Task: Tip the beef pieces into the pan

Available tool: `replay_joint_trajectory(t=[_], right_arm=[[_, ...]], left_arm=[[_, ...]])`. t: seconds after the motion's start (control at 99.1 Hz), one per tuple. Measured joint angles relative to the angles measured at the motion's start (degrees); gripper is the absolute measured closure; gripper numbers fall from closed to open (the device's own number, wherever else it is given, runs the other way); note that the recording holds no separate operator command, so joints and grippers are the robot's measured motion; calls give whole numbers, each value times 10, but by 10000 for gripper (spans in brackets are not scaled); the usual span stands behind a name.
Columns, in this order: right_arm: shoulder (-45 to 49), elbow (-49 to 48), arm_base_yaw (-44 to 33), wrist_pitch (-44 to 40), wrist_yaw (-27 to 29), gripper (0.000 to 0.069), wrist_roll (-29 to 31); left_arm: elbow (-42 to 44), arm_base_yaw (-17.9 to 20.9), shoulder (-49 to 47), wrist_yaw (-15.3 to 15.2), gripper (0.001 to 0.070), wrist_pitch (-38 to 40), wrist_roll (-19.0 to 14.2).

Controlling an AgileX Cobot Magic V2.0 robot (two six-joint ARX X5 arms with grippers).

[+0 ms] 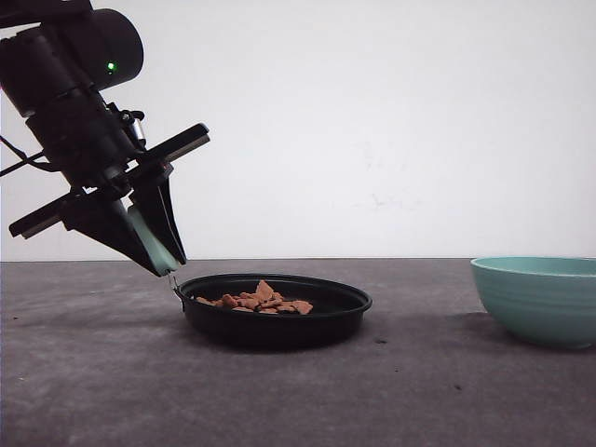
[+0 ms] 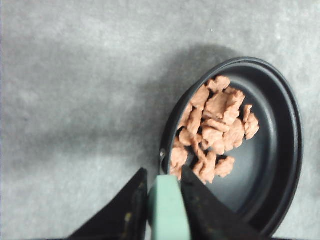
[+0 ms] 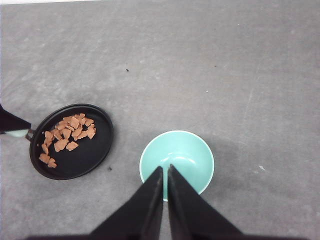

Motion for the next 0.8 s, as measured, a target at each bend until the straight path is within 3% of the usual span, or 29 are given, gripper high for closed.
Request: replay_joint_trajectory(t=[0.151, 0.313, 0.494, 0.676, 0.726, 0.797], right_arm=[[0, 0, 0, 3, 0, 677, 0], [0, 0, 0, 3, 12, 677, -3], [0, -6, 0, 23, 57, 677, -35], [-21, -39, 0, 115, 100, 677, -71], [-33, -55, 0, 150, 100, 677, -84], [-50, -78, 0, 184, 97, 677, -97]], left_arm=[[0, 2, 0, 1, 228, -13, 2], [0, 14, -23, -3, 16, -15, 6], [0, 24, -121, -52, 17, -14, 14], [0, 24, -257, -148, 30, -41, 67], [0, 24, -302, -163, 109, -45, 89], [0, 24, -360, -172, 310, -40, 113]])
